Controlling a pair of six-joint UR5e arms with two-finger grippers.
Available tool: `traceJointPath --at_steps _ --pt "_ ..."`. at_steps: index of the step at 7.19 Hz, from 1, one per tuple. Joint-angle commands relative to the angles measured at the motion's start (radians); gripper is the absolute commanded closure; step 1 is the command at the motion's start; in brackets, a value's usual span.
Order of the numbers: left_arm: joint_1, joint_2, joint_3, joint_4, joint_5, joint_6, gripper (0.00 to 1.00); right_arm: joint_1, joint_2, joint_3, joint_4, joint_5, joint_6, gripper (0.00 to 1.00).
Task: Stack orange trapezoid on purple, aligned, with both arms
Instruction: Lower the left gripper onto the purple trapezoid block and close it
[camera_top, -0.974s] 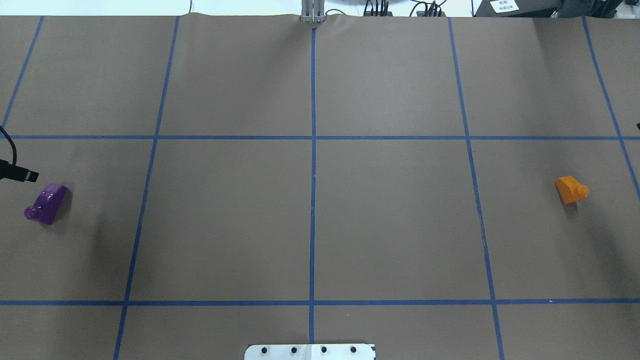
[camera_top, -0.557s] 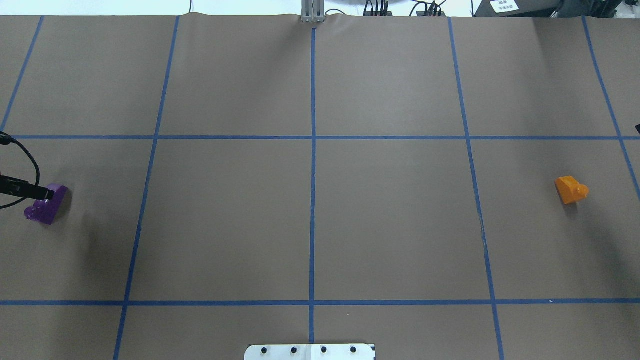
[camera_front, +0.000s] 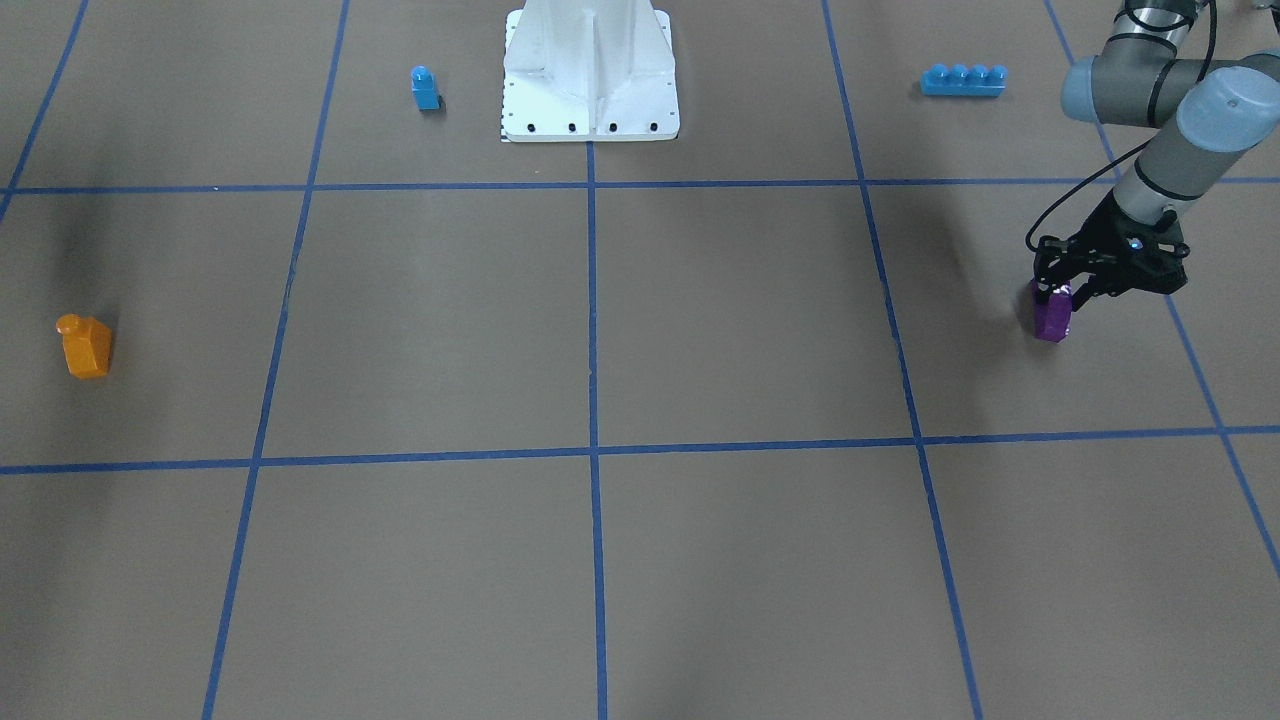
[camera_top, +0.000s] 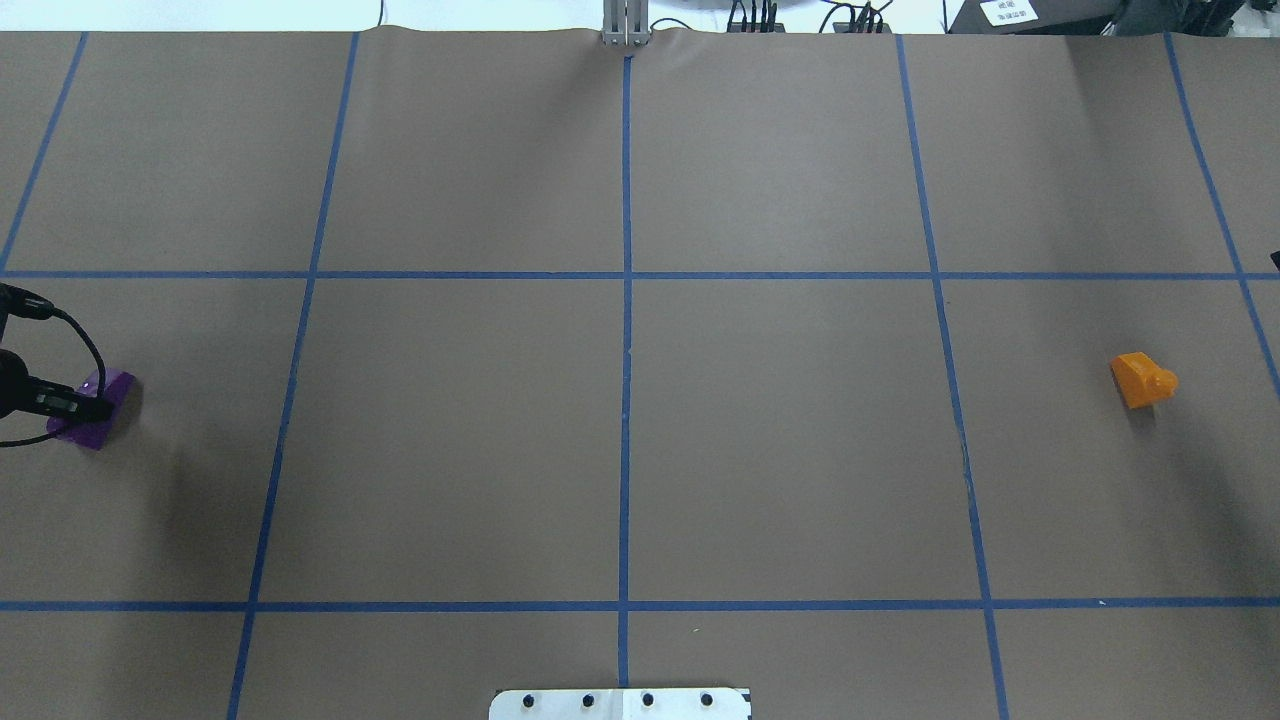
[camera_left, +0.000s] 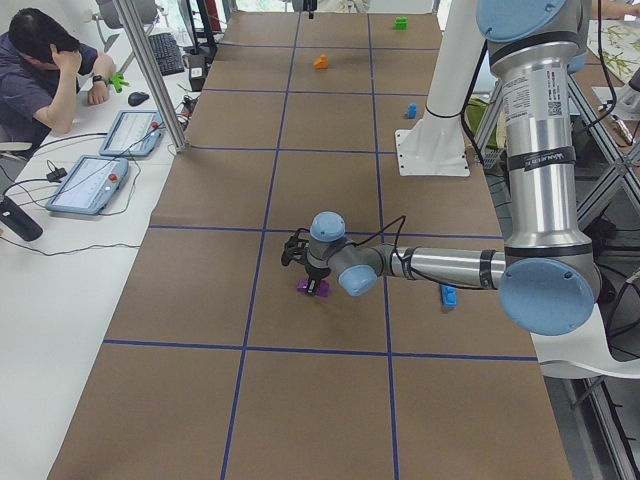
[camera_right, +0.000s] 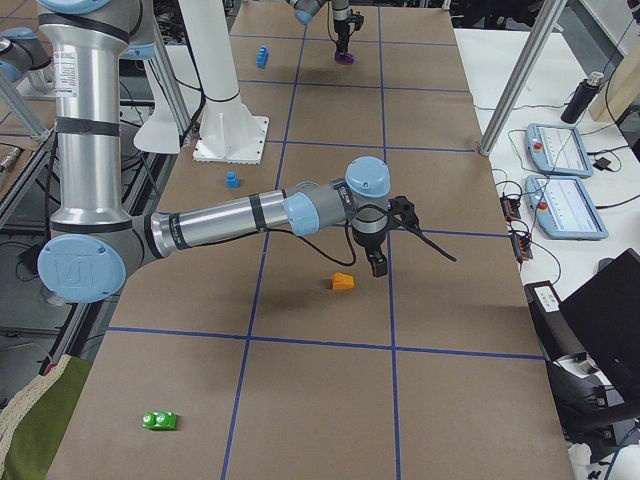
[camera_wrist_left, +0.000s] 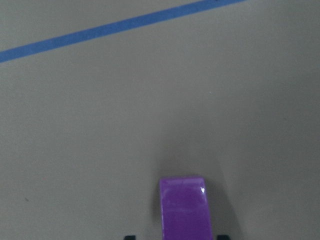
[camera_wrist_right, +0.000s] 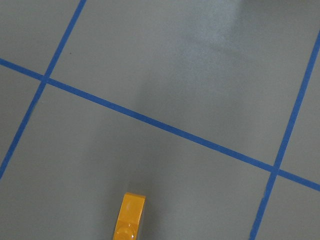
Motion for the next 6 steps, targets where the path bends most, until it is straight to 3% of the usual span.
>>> traceJointPath --at_steps 1,2,3,5,6 --pt "0.011 0.001 0.0 0.002 0.001 0.001 0.48 -0.002 0.0 -0.001 0.0 0.0 0.0 0.0" --pt "0.011 0.001 0.0 0.003 0.001 0.001 0.67 -0.002 0.0 -0.001 0.0 0.0 0.002 0.0" --pt "0.011 0.001 -0.006 0.005 -0.004 -0.001 0.95 -0.003 0.0 -0.001 0.0 0.0 0.002 0.0" --pt "0.011 -0.011 -0.072 0.055 -0.01 -0.02 1.0 -0.008 0.0 -0.003 0.0 -0.002 0.002 0.0" --pt "0.014 -0.052 -0.162 0.21 -0.01 -0.04 1.0 -0.009 0.0 -0.003 0.0 -0.002 0.002 0.0"
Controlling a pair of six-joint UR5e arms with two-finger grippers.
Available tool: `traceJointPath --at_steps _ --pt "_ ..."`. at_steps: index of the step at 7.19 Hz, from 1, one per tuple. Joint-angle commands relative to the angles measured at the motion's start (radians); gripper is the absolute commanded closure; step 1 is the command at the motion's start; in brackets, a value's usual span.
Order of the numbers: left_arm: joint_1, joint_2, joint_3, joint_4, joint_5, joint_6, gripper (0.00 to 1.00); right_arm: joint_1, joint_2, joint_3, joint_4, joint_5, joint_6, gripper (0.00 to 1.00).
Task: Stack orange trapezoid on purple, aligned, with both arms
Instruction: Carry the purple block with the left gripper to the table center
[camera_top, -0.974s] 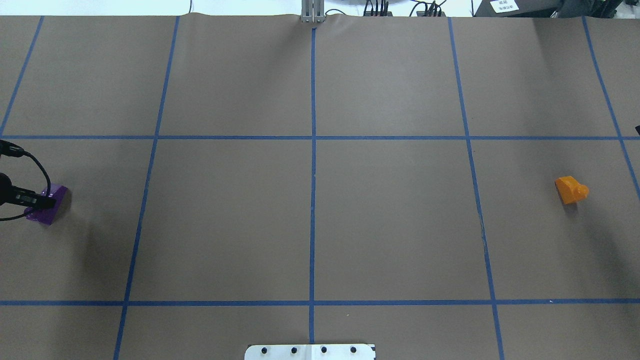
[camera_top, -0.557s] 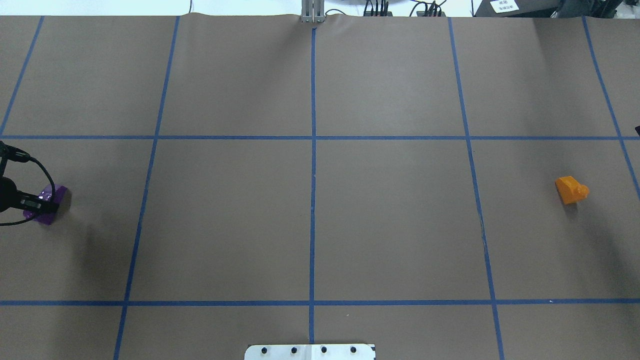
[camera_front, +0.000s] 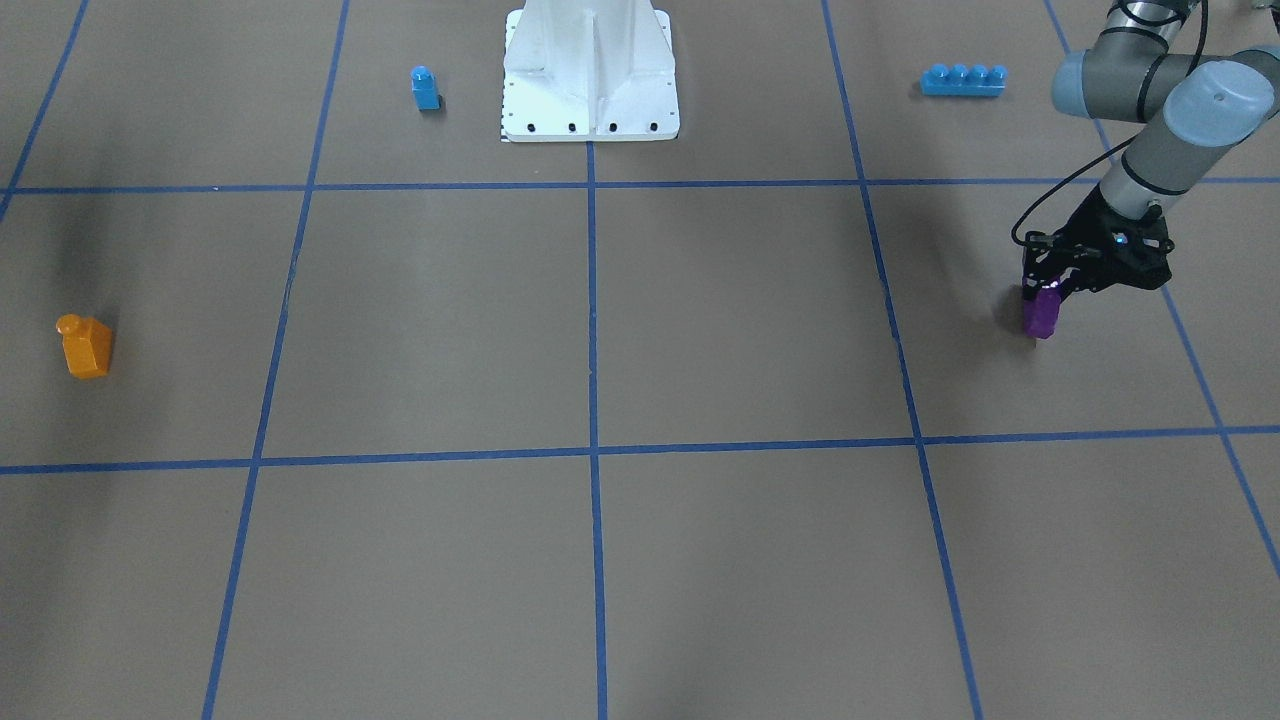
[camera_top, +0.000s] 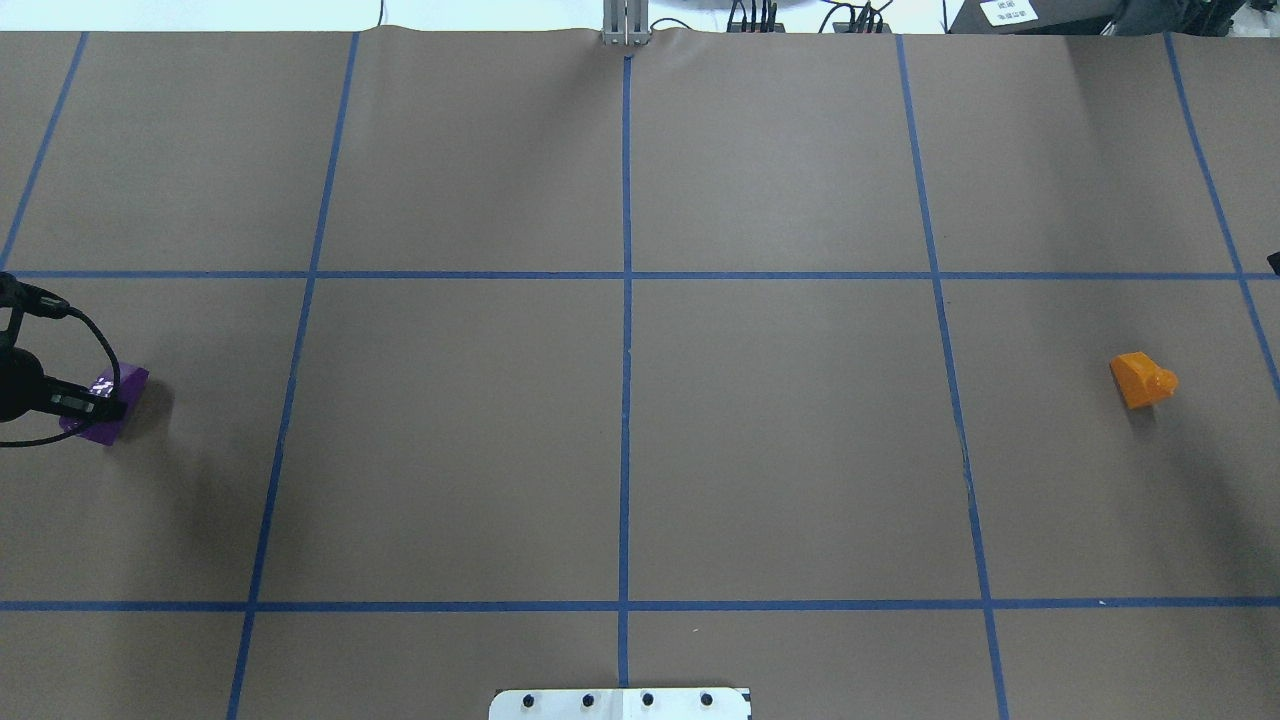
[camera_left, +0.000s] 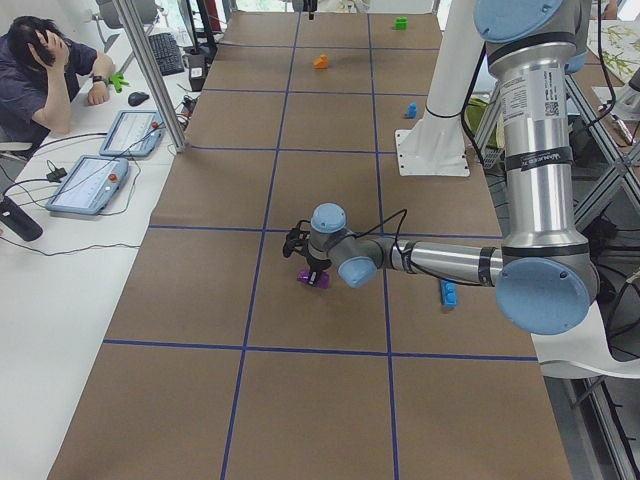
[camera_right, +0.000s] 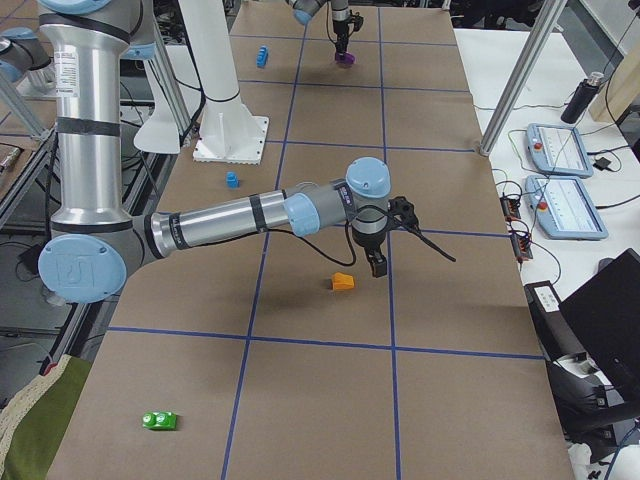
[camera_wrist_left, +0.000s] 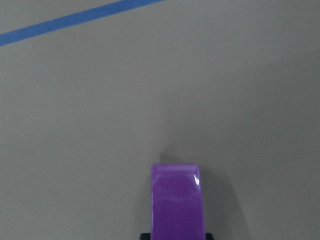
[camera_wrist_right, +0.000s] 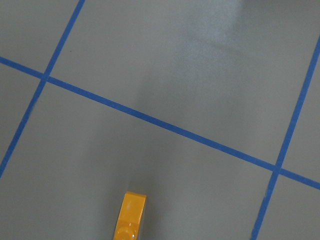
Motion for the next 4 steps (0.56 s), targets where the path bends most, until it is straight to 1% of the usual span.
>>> traceJointPath --at_steps 1,2,3,4 --pt "0.008 -0.134 -0.135 0.274 -0.001 -0.092 1.0 -0.004 0.0 -0.001 0.0 0.0 0.002 0.0" --pt "0.076 -0.252 -0.132 0.324 0.005 -0.221 1.0 -0.005 0.002 -0.001 0.0 0.0 0.002 0.0" --pt "0.173 -0.4 -0.126 0.416 0.009 -0.345 1.0 -0.007 0.002 -0.001 0.0 -0.002 0.002 0.0" --pt "0.262 -0.605 -0.111 0.614 0.019 -0.46 1.0 -0.008 0.002 -0.001 0.0 -0.002 0.003 0.0"
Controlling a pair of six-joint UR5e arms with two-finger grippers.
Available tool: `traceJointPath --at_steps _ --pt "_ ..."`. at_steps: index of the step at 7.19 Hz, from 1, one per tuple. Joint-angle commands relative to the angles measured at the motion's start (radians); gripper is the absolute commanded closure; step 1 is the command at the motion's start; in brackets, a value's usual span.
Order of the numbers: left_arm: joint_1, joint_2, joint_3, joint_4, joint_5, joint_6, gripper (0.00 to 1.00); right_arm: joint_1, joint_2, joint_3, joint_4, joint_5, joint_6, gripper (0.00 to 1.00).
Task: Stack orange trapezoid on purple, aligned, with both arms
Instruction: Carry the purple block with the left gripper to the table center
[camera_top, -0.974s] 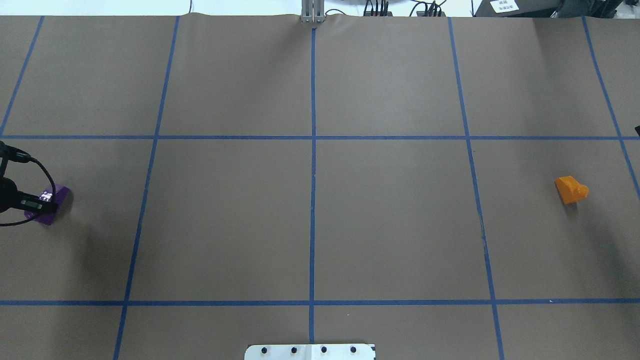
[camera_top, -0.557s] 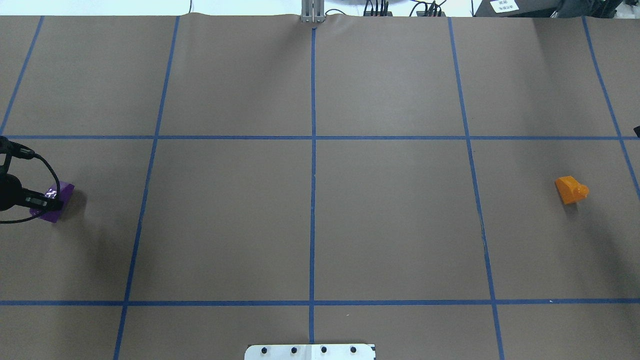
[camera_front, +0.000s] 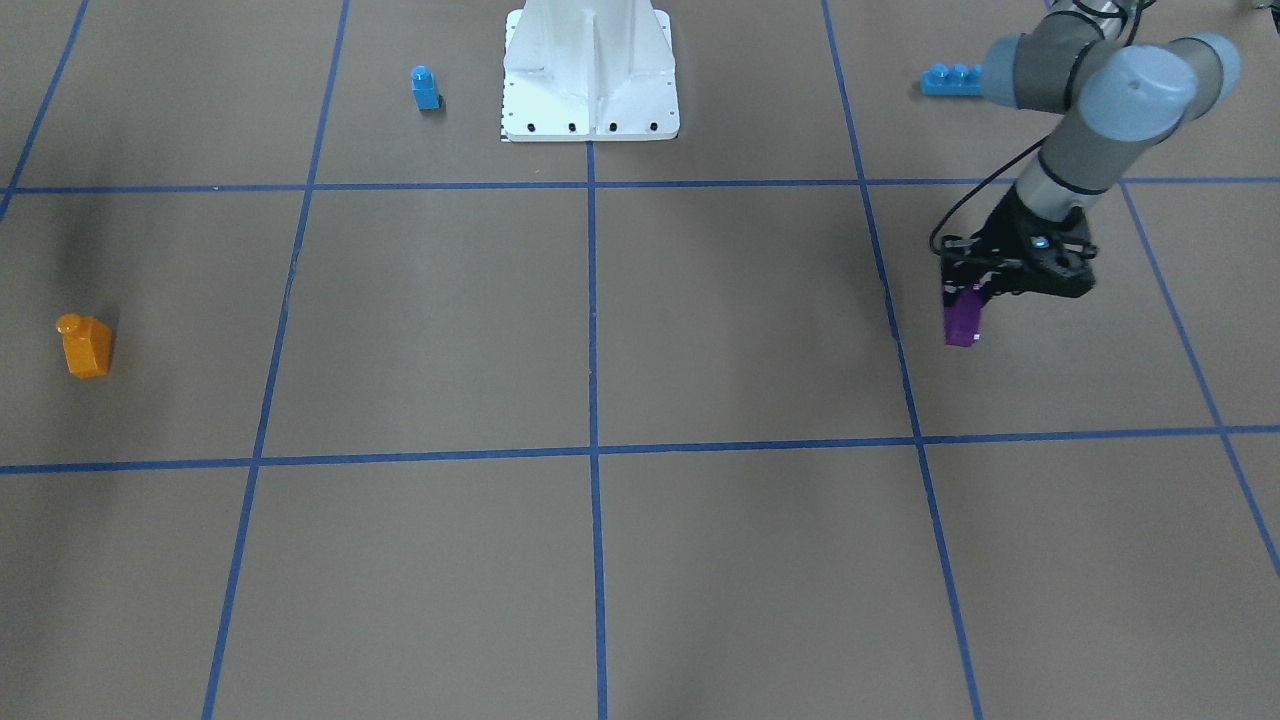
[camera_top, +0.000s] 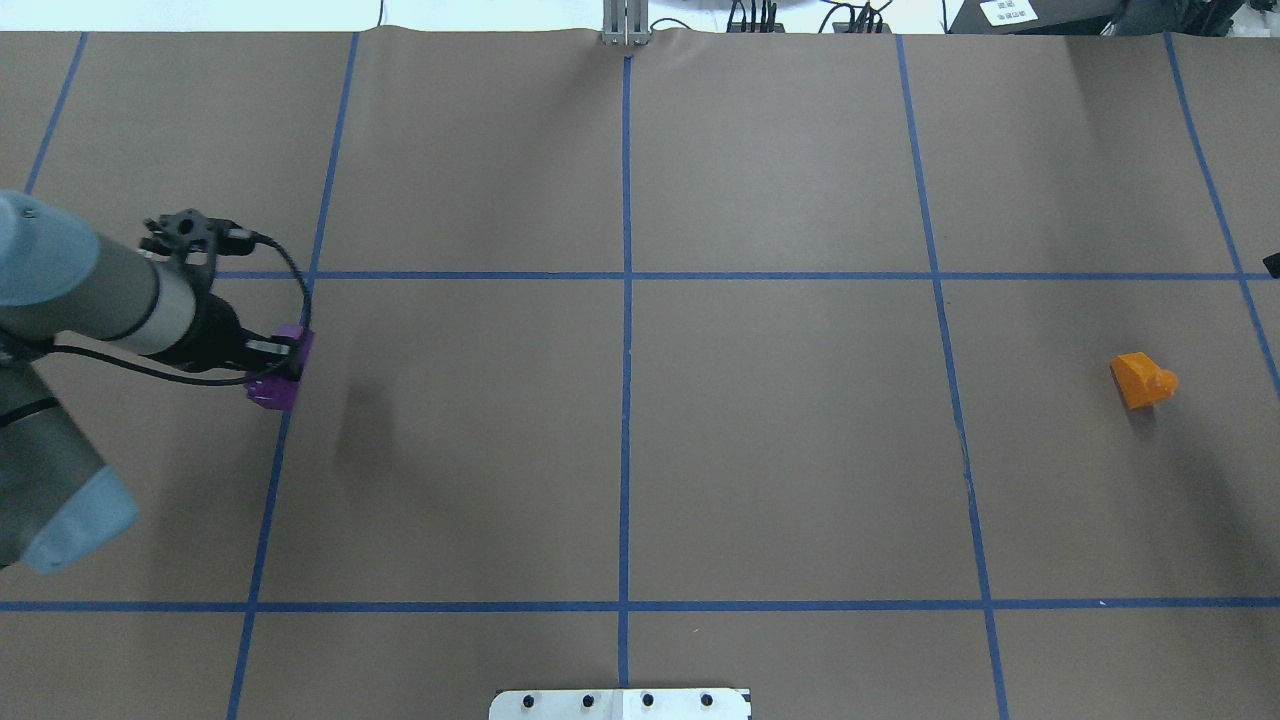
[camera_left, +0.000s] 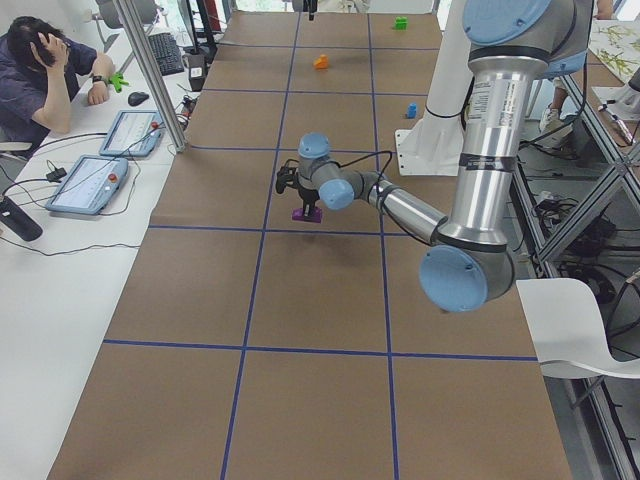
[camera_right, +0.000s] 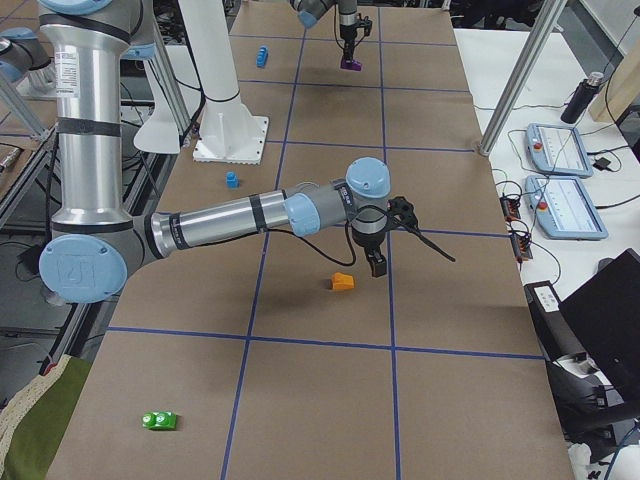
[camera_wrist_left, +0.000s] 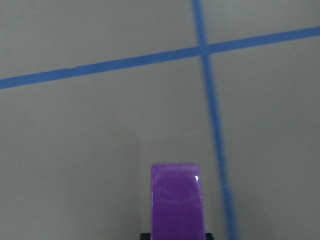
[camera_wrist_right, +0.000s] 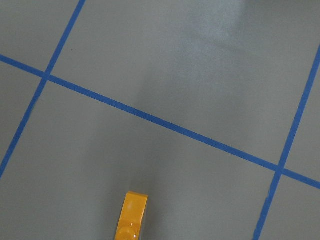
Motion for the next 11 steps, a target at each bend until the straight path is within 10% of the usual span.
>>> traceJointPath --at_steps 1,6,11 --pt "0.181 -0.426 0.081 0.341 0.102 -0.195 1.0 -0.003 0.002 0.0 -0.002 -0.001 0.001 0.0" --pt "0.275 -0.699 0.504 0.142 0.178 -0.329 1.0 -0.008 0.008 -0.005 -0.002 -0.002 0.001 0.0" --pt "0.22 -0.69 0.51 0.151 0.207 -0.308 1.0 -0.011 0.014 -0.005 -0.002 -0.002 0.001 0.0"
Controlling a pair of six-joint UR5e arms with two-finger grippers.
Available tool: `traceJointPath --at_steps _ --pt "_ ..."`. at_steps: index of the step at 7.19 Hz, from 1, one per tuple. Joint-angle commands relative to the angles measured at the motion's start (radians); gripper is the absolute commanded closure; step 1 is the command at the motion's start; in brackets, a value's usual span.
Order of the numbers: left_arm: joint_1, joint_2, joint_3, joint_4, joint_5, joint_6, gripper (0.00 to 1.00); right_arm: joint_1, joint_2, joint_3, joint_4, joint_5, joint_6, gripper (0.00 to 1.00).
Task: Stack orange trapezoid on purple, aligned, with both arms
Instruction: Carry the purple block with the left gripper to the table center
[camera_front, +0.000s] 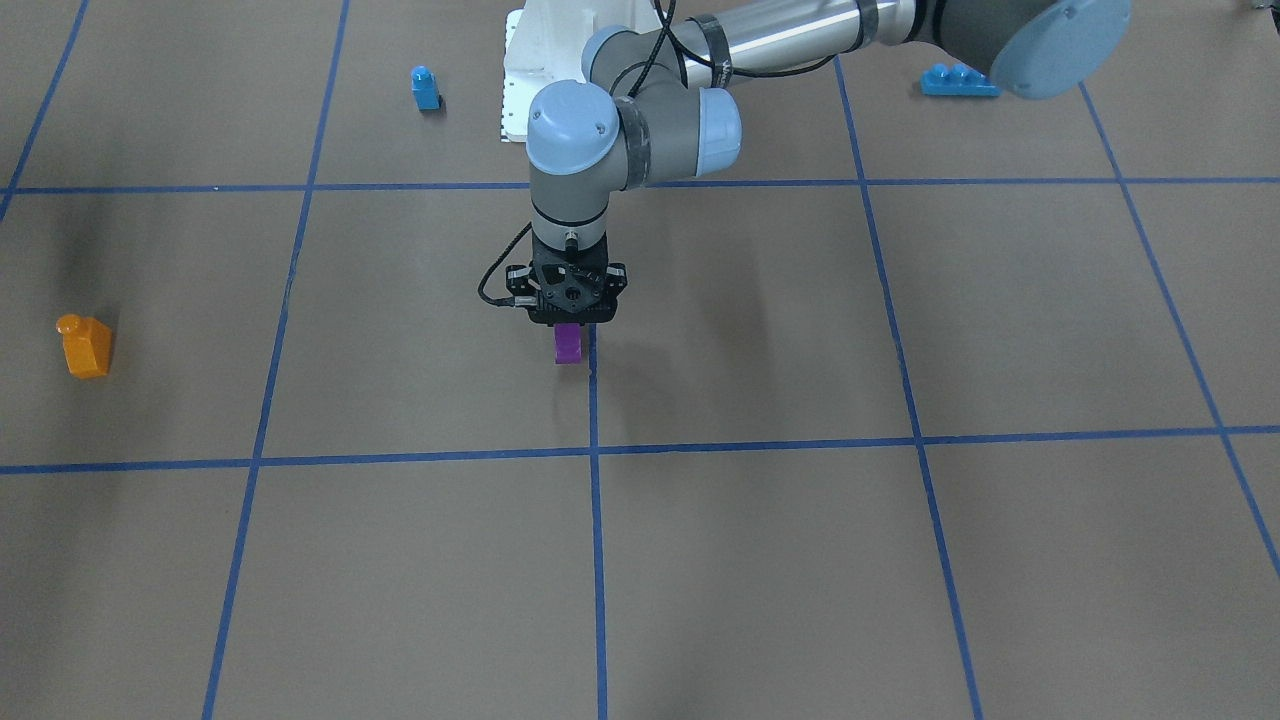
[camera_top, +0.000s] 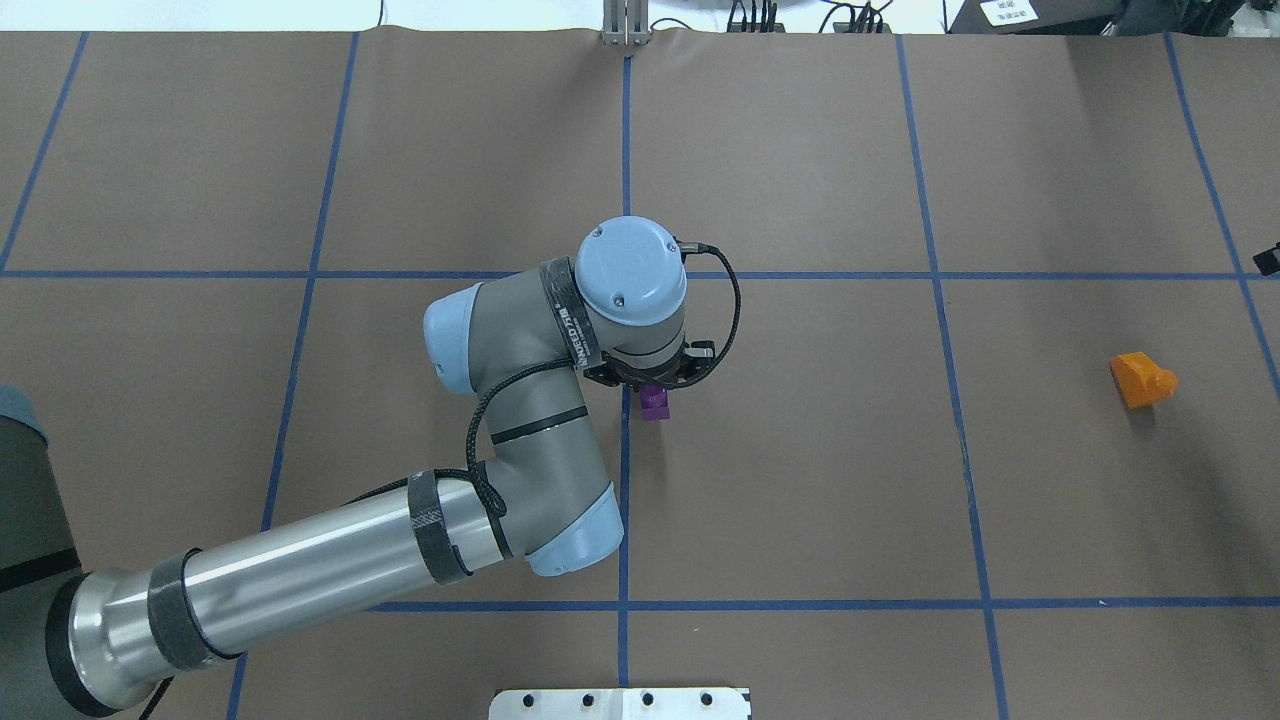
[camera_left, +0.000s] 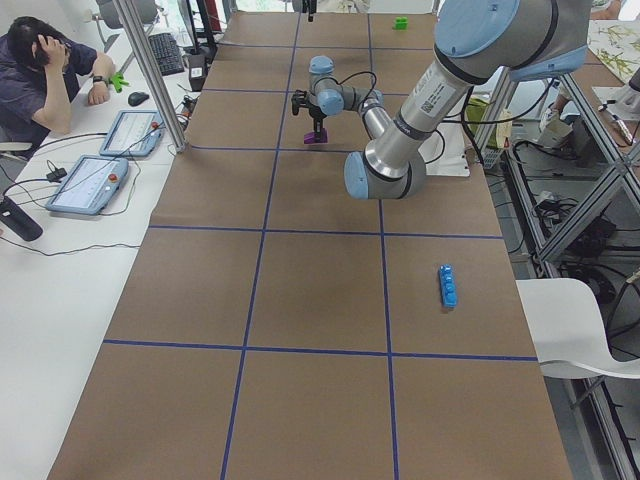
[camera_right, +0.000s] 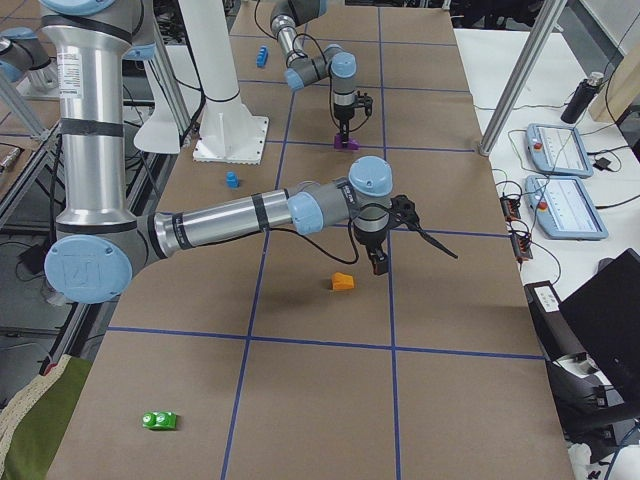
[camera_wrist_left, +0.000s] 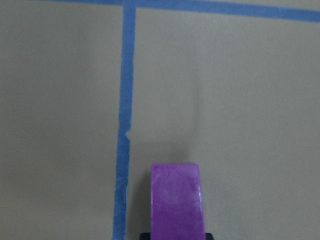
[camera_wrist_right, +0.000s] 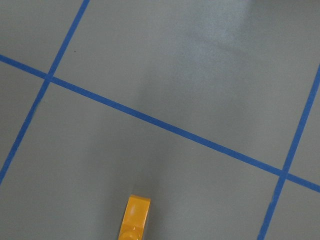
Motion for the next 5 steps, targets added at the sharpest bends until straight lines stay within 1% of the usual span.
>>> traceJointPath --at_steps 1,5 --pt "-0.014 0.023 -0.004 0.0 0.001 0.01 1.0 -0.003 0.001 0.0 0.0 0.0 0.0 0.0" --pt "-0.003 0.037 -0.016 0.0 0.001 0.01 1.0 -0.003 0.006 0.0 0.0 -0.002 0.0 0.0"
